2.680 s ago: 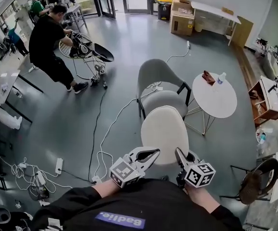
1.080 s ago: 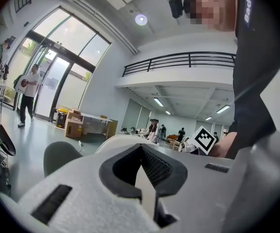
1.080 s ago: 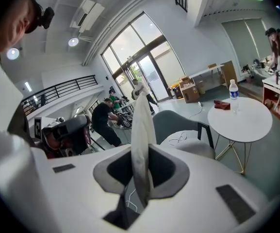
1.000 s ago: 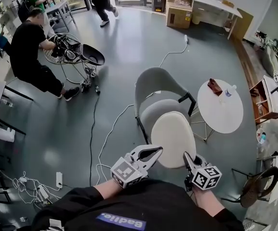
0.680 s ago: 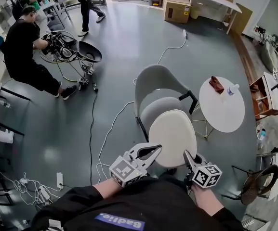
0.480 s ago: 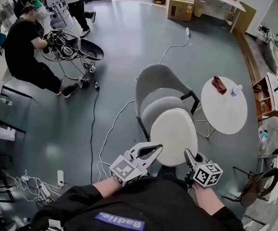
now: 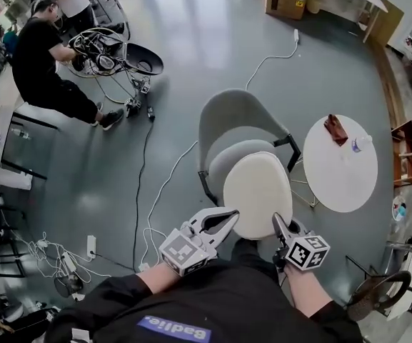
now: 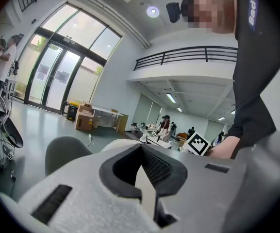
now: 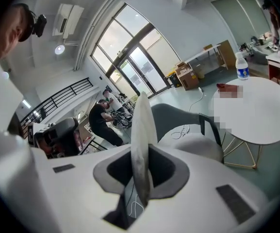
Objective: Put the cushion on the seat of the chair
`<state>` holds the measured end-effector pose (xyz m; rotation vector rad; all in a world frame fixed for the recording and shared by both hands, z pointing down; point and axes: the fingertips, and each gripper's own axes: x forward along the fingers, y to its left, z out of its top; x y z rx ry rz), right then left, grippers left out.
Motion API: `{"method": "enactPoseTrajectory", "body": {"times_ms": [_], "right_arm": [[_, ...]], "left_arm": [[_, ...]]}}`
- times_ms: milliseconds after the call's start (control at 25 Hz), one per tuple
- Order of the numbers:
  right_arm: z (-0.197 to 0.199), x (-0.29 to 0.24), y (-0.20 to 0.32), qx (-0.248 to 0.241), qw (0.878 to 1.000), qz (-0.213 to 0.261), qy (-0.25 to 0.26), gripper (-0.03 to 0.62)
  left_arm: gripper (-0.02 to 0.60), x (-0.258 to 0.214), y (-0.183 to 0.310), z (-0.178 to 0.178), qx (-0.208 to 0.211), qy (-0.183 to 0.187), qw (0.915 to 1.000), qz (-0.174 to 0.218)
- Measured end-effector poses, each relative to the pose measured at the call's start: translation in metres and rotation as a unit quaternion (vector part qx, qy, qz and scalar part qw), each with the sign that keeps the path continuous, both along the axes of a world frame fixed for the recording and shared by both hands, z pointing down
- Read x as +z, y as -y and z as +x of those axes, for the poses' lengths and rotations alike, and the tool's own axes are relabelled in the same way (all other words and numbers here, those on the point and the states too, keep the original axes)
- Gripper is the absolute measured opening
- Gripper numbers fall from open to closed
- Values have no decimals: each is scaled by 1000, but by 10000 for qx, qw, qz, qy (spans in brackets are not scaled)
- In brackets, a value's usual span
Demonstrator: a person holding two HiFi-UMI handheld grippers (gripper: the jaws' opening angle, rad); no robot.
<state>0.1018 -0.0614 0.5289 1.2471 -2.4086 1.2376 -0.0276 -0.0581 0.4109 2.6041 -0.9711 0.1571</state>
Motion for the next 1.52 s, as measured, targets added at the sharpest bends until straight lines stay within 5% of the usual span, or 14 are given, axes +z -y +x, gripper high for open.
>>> {"method": "enactPoseTrajectory", "body": {"times_ms": [280,800,1240,1520], "right_arm": [[8,33,53,-221,9993,-227,207,67],[-13,108,122,-530,9932,-569,868,67],[-26,162,153,-524,9838,-817,1507,67],[-8,240,147,-524,9762,-1122,1782,67]], "left_arm": [[15,6,37,33,-155,-205,9996,-92],[15,66,95,24,-754,-33,9965,-358],[15,86,107,29,-795,204,9953,-516],[15,111,103,38,-674,427,9946,-659]]}}
